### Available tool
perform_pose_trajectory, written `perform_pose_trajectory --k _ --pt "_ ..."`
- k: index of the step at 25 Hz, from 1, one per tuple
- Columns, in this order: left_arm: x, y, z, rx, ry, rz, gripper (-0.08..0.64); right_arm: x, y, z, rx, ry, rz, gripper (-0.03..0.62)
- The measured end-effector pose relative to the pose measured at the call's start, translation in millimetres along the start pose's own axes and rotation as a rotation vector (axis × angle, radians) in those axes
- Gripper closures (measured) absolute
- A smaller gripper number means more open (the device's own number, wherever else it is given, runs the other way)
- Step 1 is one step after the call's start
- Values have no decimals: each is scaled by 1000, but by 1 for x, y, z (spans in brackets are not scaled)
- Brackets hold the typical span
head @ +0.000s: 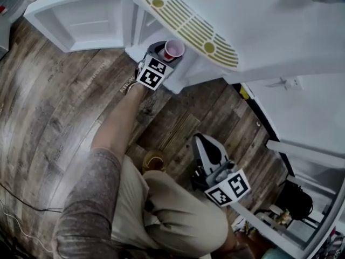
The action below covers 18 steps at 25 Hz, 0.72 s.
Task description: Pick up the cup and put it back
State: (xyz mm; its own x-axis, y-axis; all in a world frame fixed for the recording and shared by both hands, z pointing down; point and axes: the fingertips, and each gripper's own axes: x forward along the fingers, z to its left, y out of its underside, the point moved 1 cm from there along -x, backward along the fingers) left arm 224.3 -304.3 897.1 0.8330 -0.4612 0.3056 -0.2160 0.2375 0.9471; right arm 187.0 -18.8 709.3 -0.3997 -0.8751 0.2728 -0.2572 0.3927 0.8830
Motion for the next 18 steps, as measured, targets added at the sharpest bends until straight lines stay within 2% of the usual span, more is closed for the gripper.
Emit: perform_pose_trajectory --k 13,18 --pt "-12 6 1 -41 18 44 230 0 -2 -3 1 18 -9 589" --pt "-37 -6 -1 -11 40 46 230 6 -8 -5 -8 34 -20 589"
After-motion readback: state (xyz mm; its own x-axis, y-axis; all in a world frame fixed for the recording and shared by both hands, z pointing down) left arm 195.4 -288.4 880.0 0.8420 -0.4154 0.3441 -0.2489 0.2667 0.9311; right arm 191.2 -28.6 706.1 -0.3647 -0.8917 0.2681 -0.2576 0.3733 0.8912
